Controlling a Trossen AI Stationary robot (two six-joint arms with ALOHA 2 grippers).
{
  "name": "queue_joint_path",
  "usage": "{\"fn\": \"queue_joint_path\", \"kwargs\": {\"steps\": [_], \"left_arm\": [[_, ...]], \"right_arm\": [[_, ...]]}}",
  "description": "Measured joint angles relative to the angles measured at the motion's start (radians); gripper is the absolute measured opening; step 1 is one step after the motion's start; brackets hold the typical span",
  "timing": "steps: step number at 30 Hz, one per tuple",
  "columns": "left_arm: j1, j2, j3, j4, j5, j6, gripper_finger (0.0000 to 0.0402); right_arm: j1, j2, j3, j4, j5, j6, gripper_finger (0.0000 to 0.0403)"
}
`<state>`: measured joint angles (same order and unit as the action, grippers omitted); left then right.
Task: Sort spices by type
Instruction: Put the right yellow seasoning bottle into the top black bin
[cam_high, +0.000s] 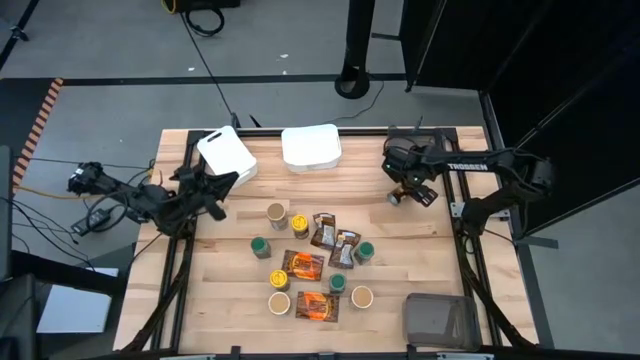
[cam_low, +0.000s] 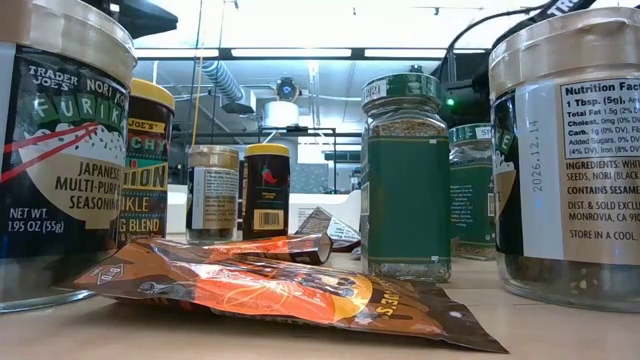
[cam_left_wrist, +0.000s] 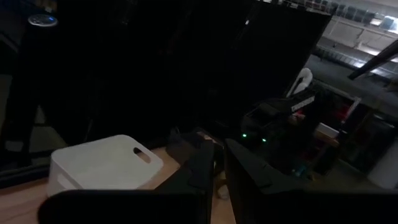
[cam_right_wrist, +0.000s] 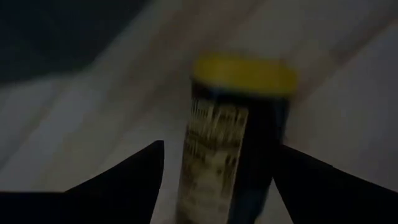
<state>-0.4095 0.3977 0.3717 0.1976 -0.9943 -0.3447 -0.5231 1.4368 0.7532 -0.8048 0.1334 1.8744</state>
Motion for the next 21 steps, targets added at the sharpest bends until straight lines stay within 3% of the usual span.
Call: {"fn": "queue_joint_path", "kwargs": {"steps": [13,21], "left_arm": [[0.033,0.000,0.000,-0.009,-0.001,0.000,0.0041],[0.032,0.000,0.000,-0.009,-0.001,0.000,0.0041]], "right_arm": [[-0.133,0.016,0.000,0.025,0.030,-0.184,0.0282],[-0.137,0.111,0.004,0.062,-0.028,-0.211,0.0250]]}}
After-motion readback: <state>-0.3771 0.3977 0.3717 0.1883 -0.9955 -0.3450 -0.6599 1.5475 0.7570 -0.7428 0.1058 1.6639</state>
